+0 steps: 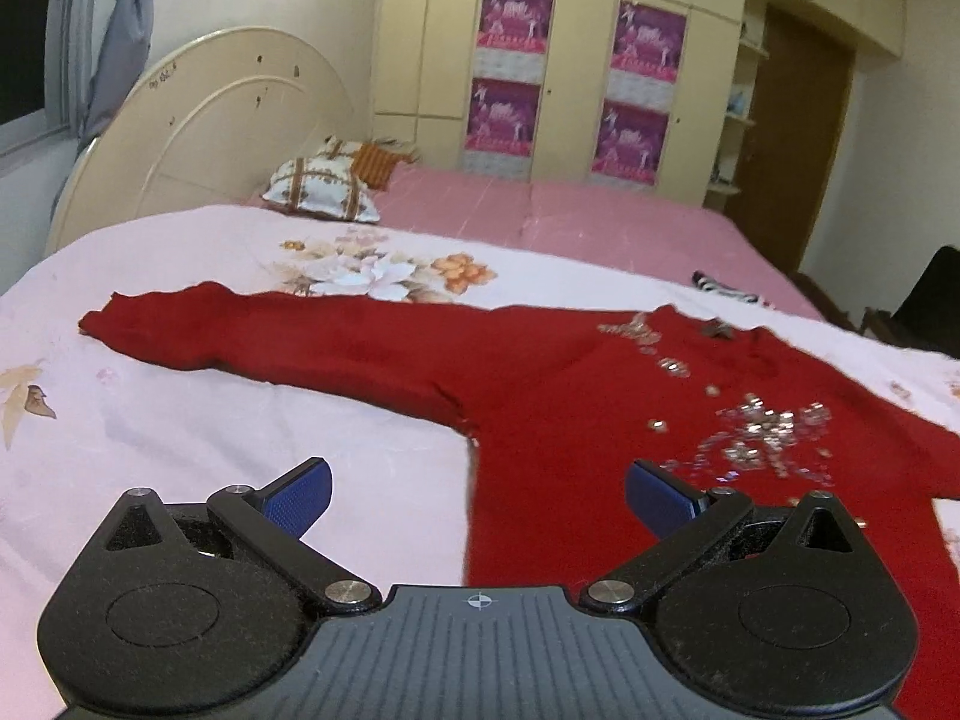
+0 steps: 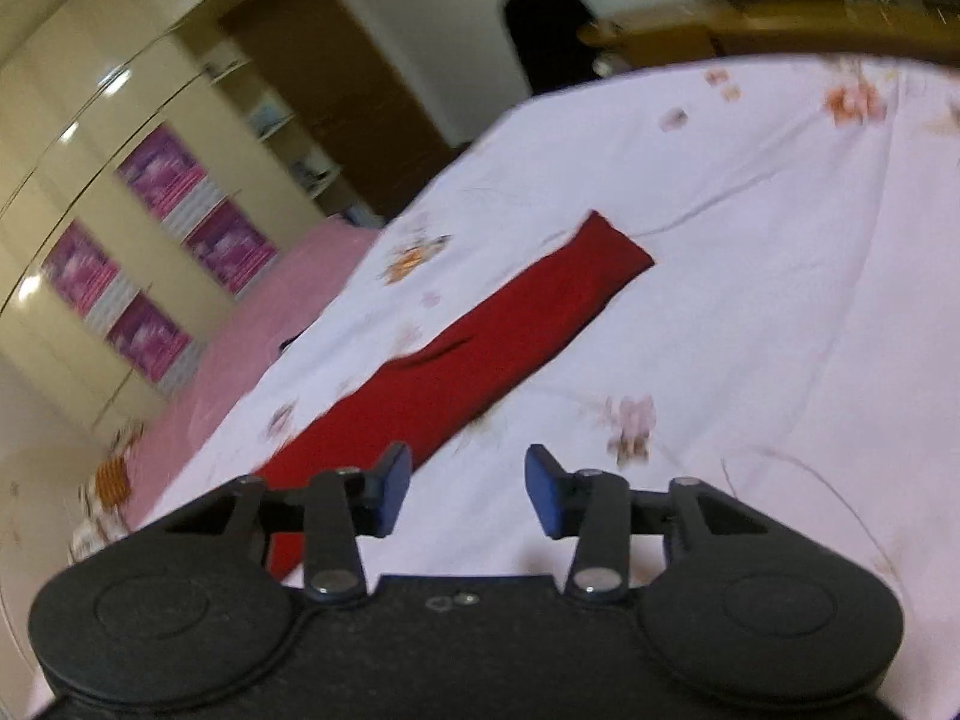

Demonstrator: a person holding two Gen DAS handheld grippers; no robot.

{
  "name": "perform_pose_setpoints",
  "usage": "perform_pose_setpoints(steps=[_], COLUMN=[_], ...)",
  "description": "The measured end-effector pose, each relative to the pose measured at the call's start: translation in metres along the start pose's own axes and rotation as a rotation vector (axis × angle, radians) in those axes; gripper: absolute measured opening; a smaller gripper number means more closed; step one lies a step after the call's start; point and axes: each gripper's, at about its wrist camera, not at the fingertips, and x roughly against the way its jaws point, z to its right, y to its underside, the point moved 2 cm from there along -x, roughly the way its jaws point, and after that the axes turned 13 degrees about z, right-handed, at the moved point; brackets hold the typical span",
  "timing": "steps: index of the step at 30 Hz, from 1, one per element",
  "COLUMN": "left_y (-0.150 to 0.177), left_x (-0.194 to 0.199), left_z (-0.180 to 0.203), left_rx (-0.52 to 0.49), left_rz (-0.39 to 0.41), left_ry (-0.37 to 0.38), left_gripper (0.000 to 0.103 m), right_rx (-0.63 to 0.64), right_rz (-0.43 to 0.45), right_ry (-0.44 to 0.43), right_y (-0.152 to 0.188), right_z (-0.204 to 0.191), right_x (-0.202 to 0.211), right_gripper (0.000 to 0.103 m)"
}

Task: Fold small clothes

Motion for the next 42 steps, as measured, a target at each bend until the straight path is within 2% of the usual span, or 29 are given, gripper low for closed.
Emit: perform_pose_setpoints(steps=[4,8,12,19,22,23,24,26,27,29,32,34,39,42], left_y=[0.005,0.015,0.021,0.018,0.018,0.019,0.019,0.020,0.020,0.022,0.025,0.025,0.026,0.022], left_x=[-0.024,-0.046,-0.062,-0.089,-0.099,-0.101,-0.102,-0.103,-0.103,-0.103,-0.104,-0.102,-0.091,-0.084], left_z=[0.000,0.000,-0.001,-0.014,-0.021,-0.022,-0.023,-0.025,-0.028,-0.032,-0.036,-0.037,-0.037,-0.037], left_rx=[-0.020,-0.019,-0.017,0.014,0.026,0.028,0.029,0.042,0.060,0.083,0.047,0.027,0.042,0.055], left_rz=[-0.031,-0.065,-0.081,-0.100,-0.118,-0.121,-0.124,-0.137,-0.142,-0.155,-0.179,-0.188,-0.190,-0.167], left_ry=[-0.016,-0.030,-0.043,-0.090,-0.107,-0.108,-0.107,-0.077,-0.062,-0.066,-0.089,-0.070,-0.011,-0.027], left_gripper=[0.103,0.103,0.103,0.103,0.103,0.103,0.103,0.103,0.103,0.103,0.103,0.103,0.103,0.103], right_rx=[-0.168,-0.263,-0.288,-0.304,-0.308,-0.302,-0.277,-0.193,-0.107,0.021,0.214,0.344,0.653,0.753], right_rz=[-0.013,-0.017,-0.040,-0.010,-0.007,-0.008,-0.013,0.003,0.040,0.084,0.125,0.120,0.024,-0.055], right_ry=[0.007,0.003,0.050,0.031,0.045,0.056,0.077,0.112,0.124,0.110,0.028,-0.062,-0.302,-0.428], right_y=[-0.014,-0.020,-0.013,-0.016,-0.020,-0.021,-0.022,-0.023,-0.023,-0.019,0.000,0.024,0.118,0.176], right_z=[0.025,0.041,0.050,0.050,0.049,0.048,0.047,0.038,0.027,-0.002,-0.060,-0.109,-0.226,-0.282], right_x=[-0.057,-0.088,-0.107,-0.119,-0.125,-0.126,-0.128,-0.126,-0.121,-0.108,-0.090,-0.080,-0.060,-0.047], right_gripper=[0.038,0.039,0.037,0.037,0.030,0.021,0.010,0.007,0.006,0.006,0.006,0.006,0.006,0.006])
